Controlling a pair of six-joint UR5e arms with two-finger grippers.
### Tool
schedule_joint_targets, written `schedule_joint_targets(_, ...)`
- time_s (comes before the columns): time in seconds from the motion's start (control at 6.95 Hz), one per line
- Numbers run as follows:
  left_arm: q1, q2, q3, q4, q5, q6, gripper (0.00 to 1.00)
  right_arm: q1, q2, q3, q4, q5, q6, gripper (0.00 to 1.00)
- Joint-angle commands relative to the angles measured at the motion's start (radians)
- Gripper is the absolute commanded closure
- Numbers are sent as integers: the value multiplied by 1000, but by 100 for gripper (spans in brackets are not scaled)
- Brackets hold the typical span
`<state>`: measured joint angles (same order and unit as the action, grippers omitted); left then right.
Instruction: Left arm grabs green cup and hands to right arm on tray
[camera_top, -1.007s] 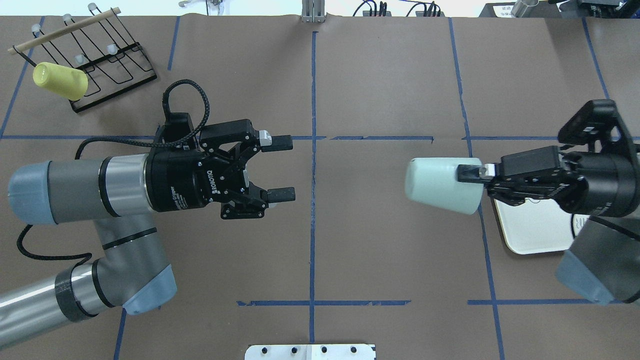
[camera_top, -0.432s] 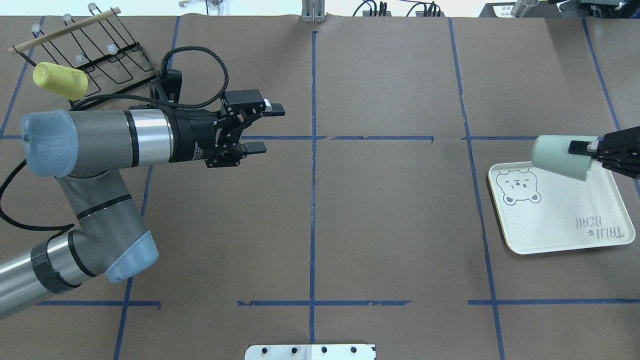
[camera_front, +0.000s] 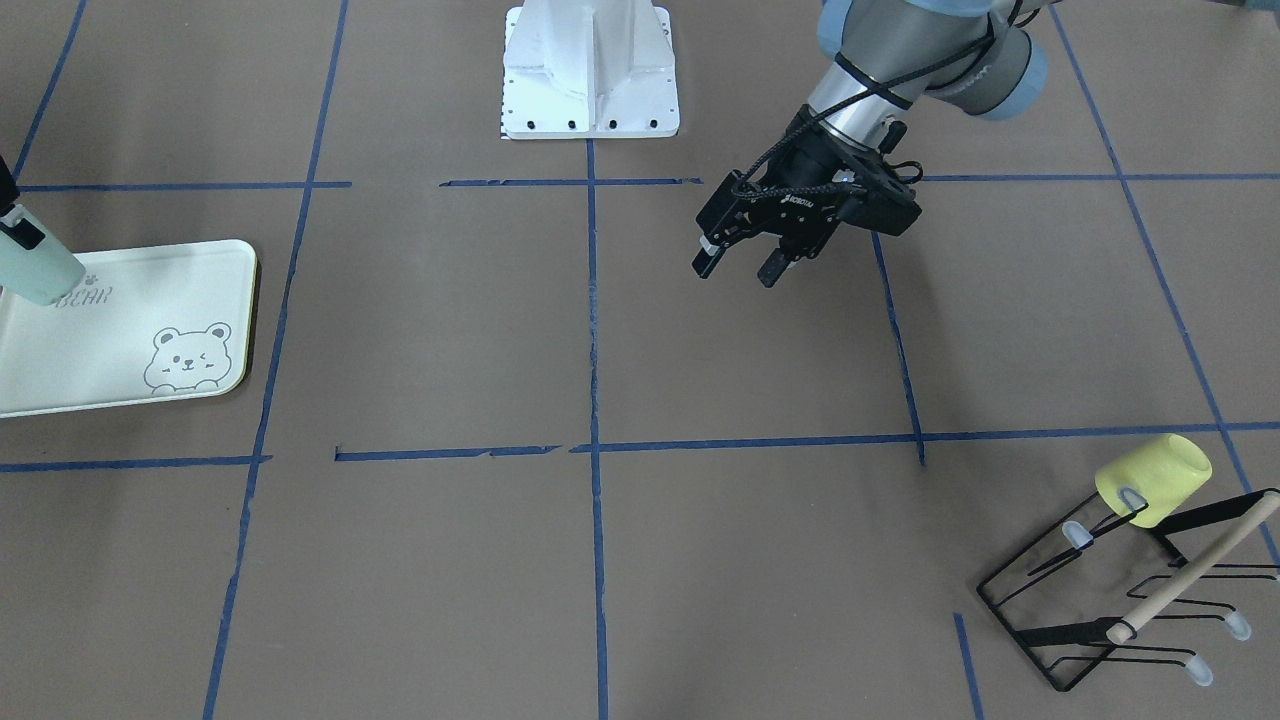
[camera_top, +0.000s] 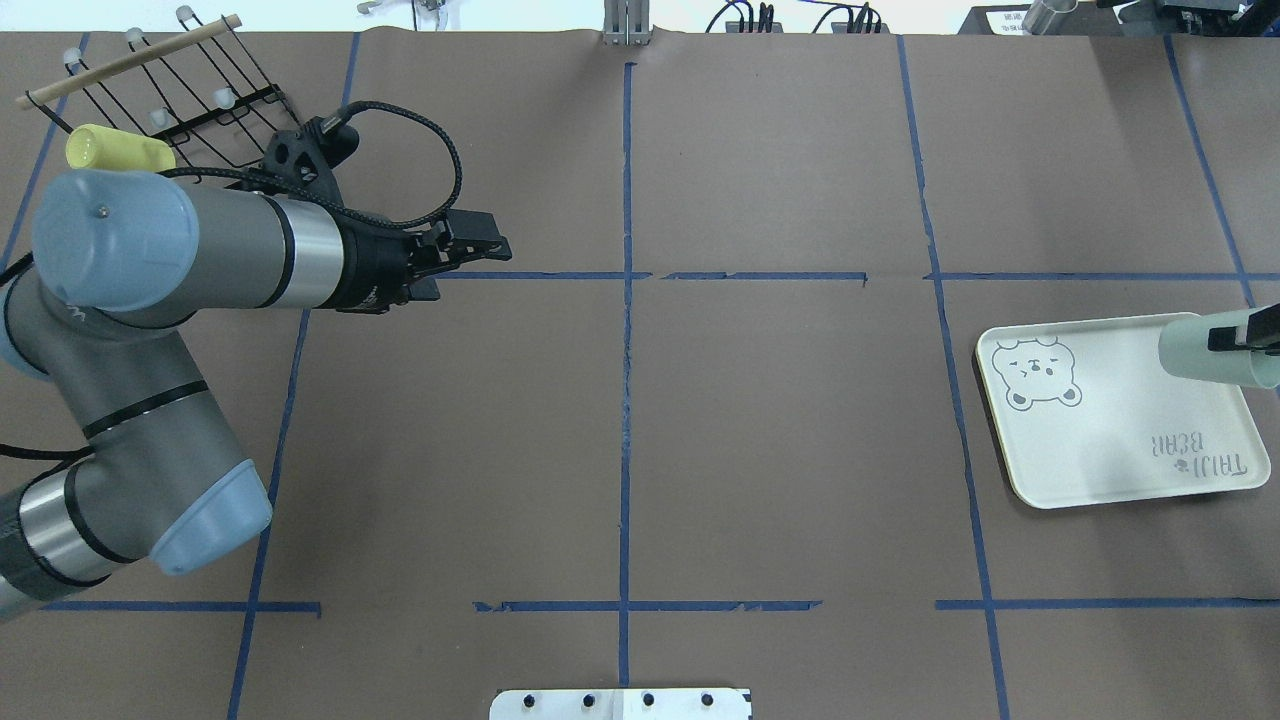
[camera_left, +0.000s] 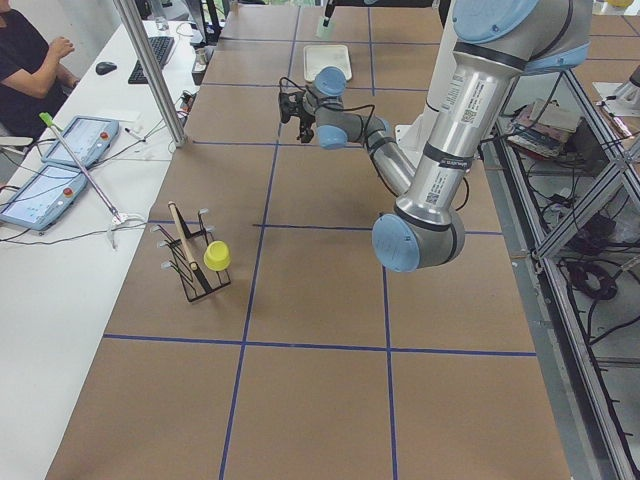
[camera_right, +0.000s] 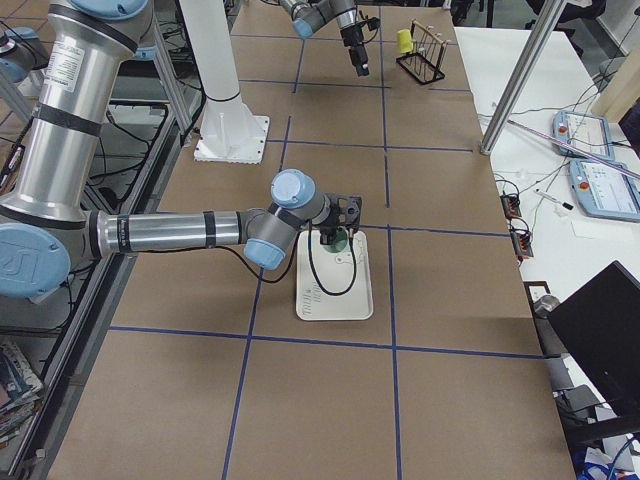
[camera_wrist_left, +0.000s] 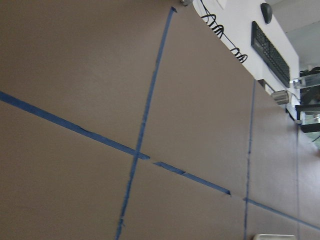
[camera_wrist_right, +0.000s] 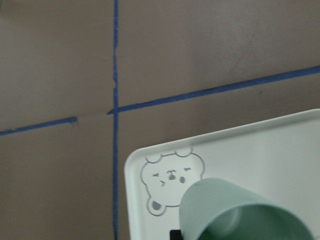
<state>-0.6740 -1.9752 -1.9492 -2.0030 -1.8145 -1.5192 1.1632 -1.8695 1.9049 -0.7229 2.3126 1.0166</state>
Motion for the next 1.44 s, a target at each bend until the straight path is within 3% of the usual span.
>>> schedule_joint_targets(0.0, -22, 16, -182, 413, 9, 186, 0, -51, 147, 8, -470, 2, -194, 100)
schedule_joint_targets(0.29, -27, 47, -188, 414, 11, 188, 0, -101, 257, -7, -718, -42, -349, 100)
schedule_joint_targets(0.43, -27, 62, -189, 414, 11, 188, 0, -130, 277, -9, -759, -61, -361, 99)
schedule_joint_targets(0.86, -42, 149, -201, 418, 9, 359, 0, -160, 283, -38, -759, -105, -389, 88)
schedule_joint_targets(1.15, -70, 290, -253, 412, 0, 601, 0, -180, 296, -63, -756, -107, -392, 80)
schedule_joint_targets(1.29, -93, 336, -266, 409, -8, 676, 0, -180, 296, -63, -754, -104, -397, 59)
